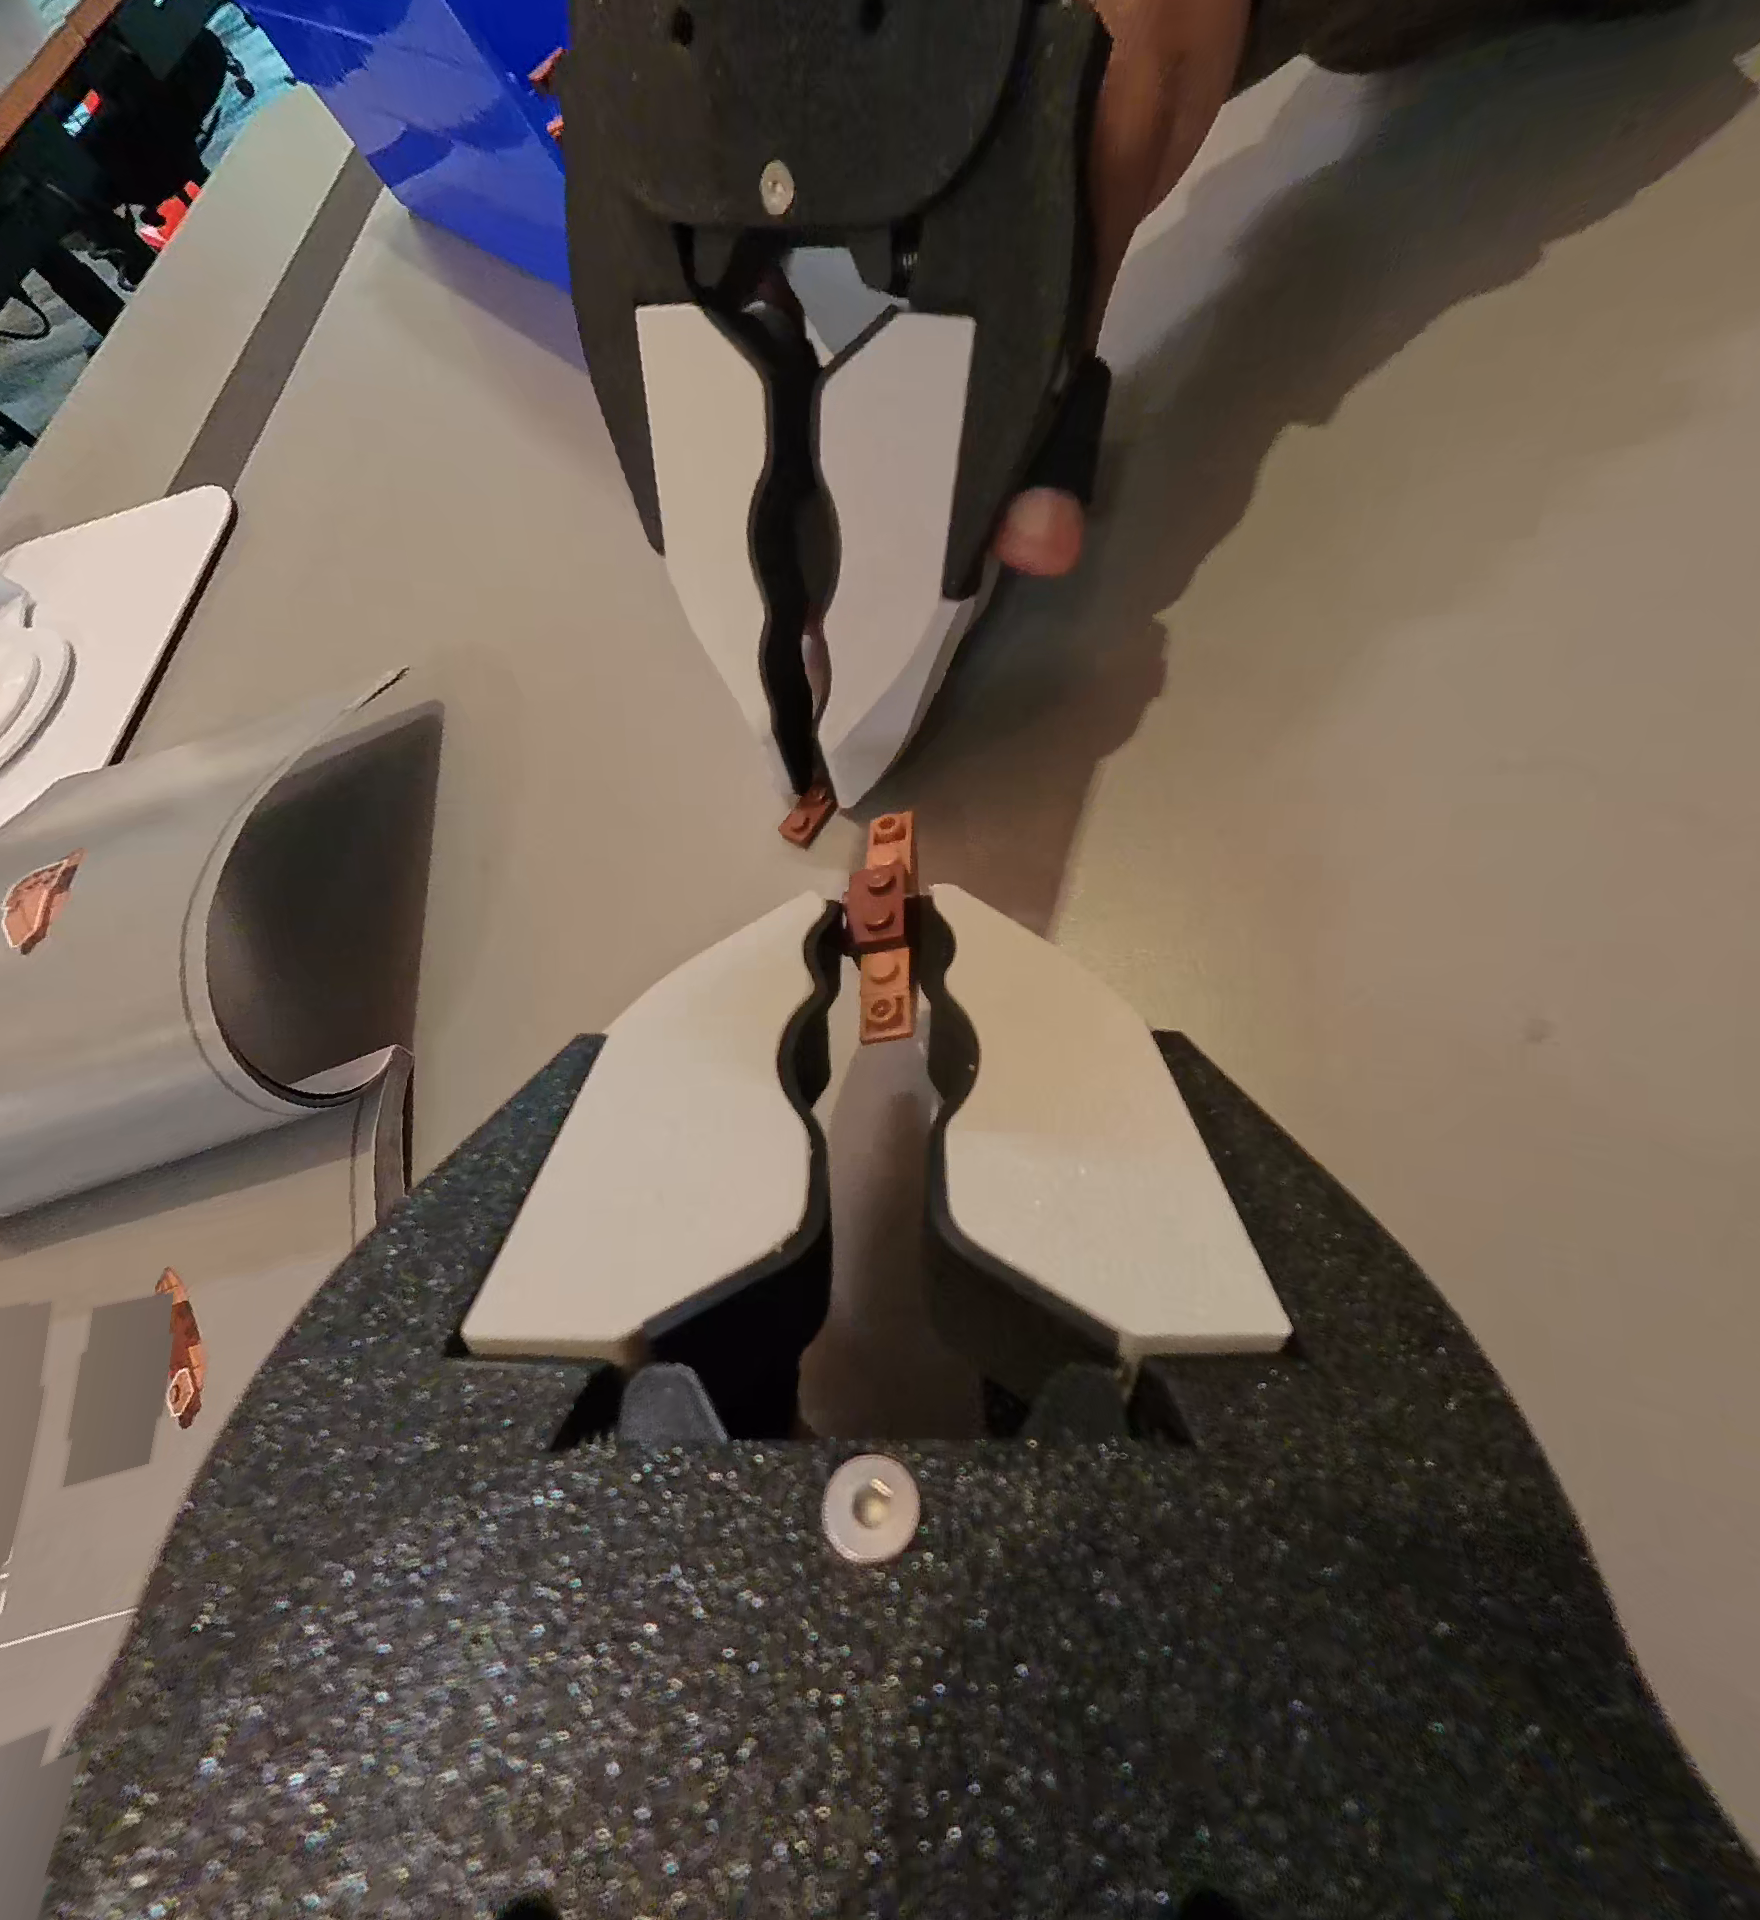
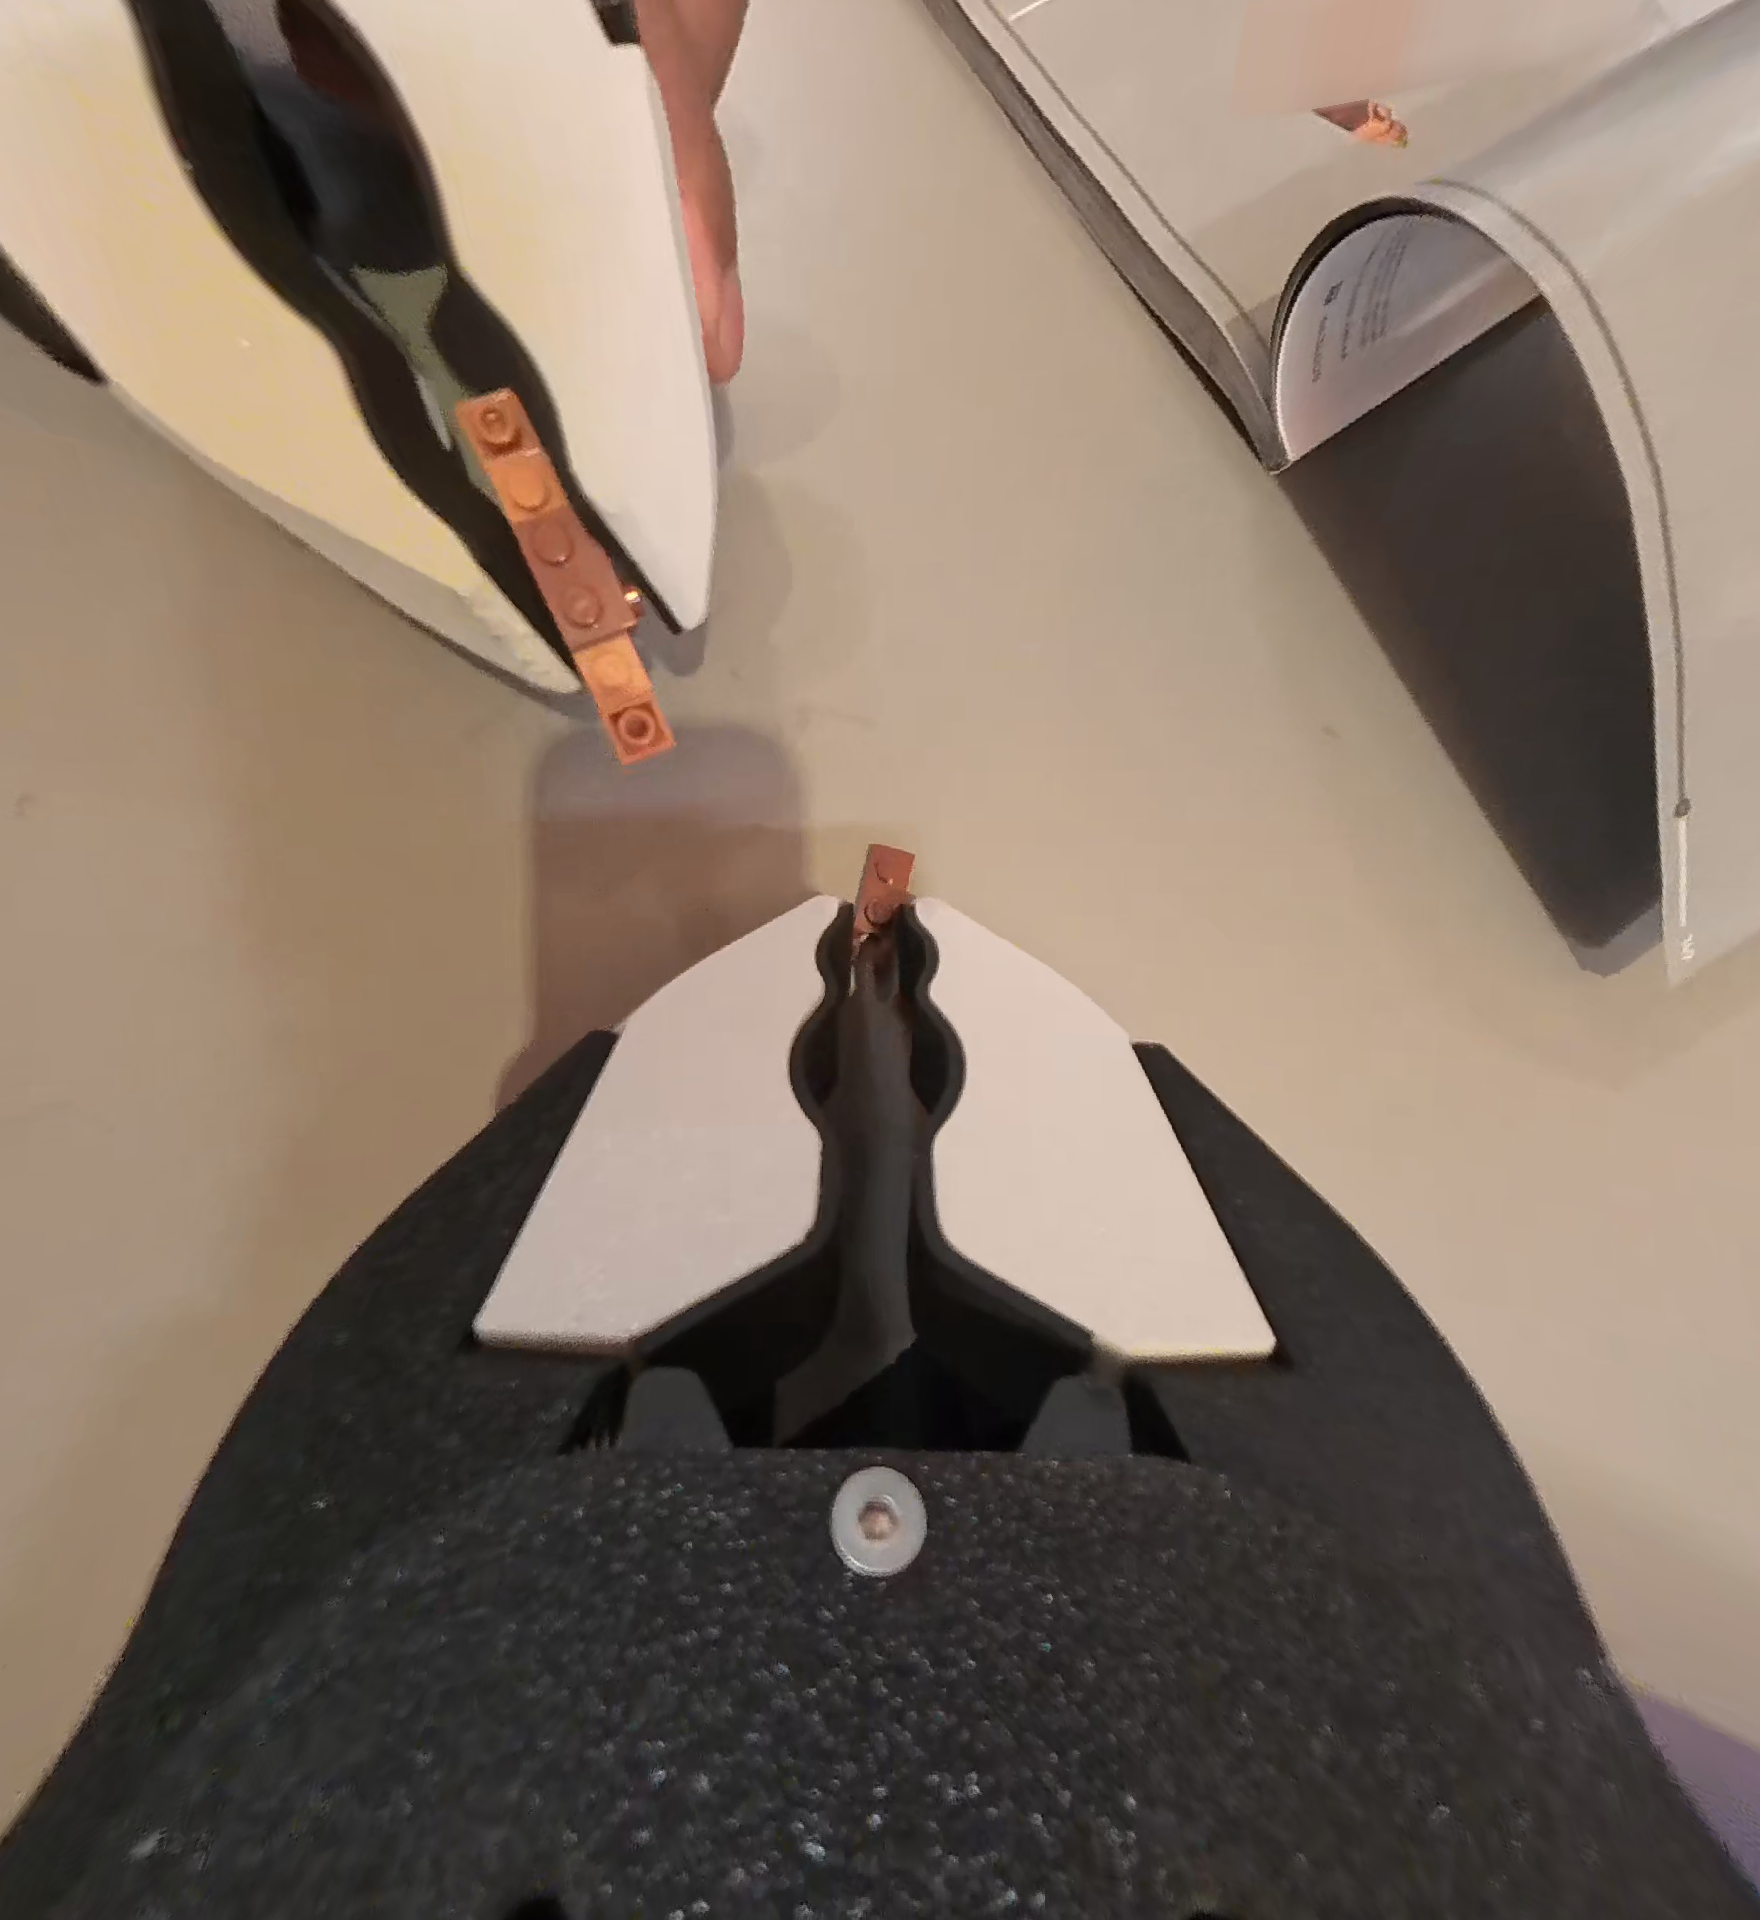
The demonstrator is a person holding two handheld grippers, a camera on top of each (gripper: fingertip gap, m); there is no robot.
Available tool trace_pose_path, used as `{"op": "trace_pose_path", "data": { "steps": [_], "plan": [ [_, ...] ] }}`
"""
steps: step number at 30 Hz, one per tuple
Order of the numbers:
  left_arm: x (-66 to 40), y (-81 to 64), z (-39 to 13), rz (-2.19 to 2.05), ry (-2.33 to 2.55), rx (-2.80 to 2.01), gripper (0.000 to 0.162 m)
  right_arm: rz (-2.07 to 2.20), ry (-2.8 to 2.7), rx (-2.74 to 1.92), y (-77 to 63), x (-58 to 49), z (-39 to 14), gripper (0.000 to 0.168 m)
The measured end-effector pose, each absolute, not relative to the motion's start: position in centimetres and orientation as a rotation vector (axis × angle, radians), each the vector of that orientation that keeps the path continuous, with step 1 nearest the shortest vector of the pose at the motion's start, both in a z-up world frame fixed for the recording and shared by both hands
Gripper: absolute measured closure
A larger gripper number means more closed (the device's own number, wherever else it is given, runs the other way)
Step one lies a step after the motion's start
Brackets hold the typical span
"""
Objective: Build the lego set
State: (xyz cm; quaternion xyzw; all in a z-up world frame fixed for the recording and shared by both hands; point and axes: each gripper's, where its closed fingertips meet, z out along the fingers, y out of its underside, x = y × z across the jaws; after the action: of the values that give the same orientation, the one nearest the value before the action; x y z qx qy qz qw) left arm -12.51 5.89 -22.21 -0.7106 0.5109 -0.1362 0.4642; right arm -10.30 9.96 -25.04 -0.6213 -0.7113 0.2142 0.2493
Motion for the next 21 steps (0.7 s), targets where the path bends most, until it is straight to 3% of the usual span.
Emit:
{"op": "trace_pose_path", "data": {
  "steps": [11,21],
  "plan": [
    [-10.4,5.5,-21.8,-0.409,1.267,-1.671,0.148,0.851,-1.995,-1.470,6.8,-9.1,-20.3,0.161],
    [-8.9,5.0,-20.8,-0.475,1.260,-1.597,0.148,0.834,-2.112,-1.440,4.8,-8.1,-19.7,0.161]
  ]
}}
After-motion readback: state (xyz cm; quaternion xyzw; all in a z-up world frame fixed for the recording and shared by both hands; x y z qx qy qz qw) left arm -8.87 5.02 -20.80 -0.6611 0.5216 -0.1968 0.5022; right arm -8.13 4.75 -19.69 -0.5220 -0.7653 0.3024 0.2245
